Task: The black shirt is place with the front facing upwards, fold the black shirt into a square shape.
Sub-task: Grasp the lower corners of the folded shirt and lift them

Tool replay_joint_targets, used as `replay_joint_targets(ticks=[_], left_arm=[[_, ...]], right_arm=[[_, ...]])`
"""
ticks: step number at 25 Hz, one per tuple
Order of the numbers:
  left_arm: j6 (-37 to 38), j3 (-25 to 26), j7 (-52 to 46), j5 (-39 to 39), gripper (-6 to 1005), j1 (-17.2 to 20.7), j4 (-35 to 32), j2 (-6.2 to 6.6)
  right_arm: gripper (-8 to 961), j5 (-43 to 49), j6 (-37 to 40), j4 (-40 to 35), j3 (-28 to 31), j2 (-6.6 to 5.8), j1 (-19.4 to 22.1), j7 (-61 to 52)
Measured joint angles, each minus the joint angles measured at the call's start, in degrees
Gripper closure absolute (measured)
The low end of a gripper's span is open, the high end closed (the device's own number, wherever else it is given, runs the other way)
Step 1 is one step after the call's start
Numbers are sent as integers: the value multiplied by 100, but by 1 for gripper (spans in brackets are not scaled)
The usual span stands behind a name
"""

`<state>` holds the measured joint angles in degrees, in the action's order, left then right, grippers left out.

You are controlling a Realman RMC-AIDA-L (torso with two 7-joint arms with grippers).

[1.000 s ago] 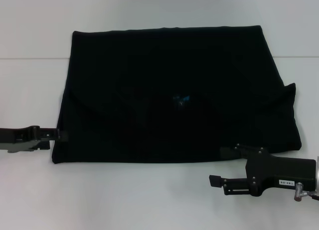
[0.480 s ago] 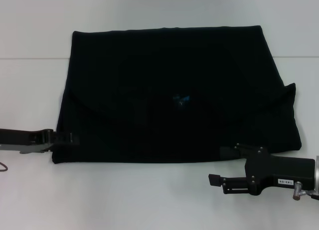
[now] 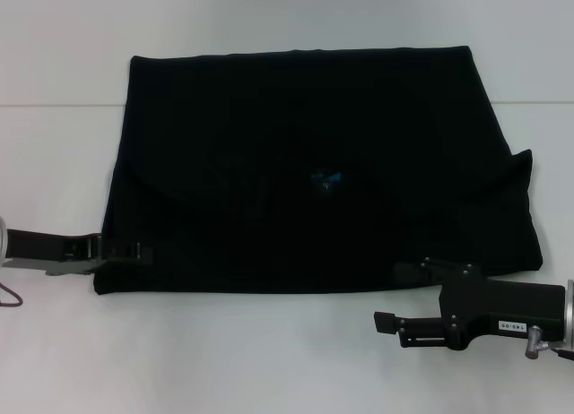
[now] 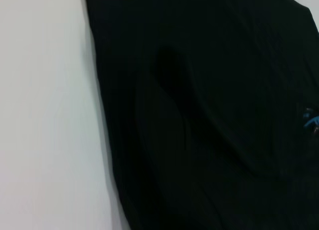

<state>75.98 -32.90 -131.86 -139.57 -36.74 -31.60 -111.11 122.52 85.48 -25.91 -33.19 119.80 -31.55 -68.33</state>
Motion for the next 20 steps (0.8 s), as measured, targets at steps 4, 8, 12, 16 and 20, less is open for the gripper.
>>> replay_joint_targets(ticks=[4, 8, 12, 16, 20], left_arm=[[-21, -209, 15, 0, 301, -30, -50, 1], [-86, -401, 37, 0, 431, -51, -82, -15], [-96, -424, 34, 0, 565, -61, -129, -21], [-94, -442, 26, 1, 652, -69, -145, -23], [-92, -443, 34, 2, 739, -78, -145, -24]], right_arm=[[9, -12, 0, -5, -12, -8, -2, -77], [8, -17, 1, -18, -7, -15, -11, -117], [9, -19, 1, -18, 7, -17, -18, -121], [11, -19, -1, -19, 33, -18, -17, -132], [13, -7, -20, -273, 43, -99, -1, -848]])
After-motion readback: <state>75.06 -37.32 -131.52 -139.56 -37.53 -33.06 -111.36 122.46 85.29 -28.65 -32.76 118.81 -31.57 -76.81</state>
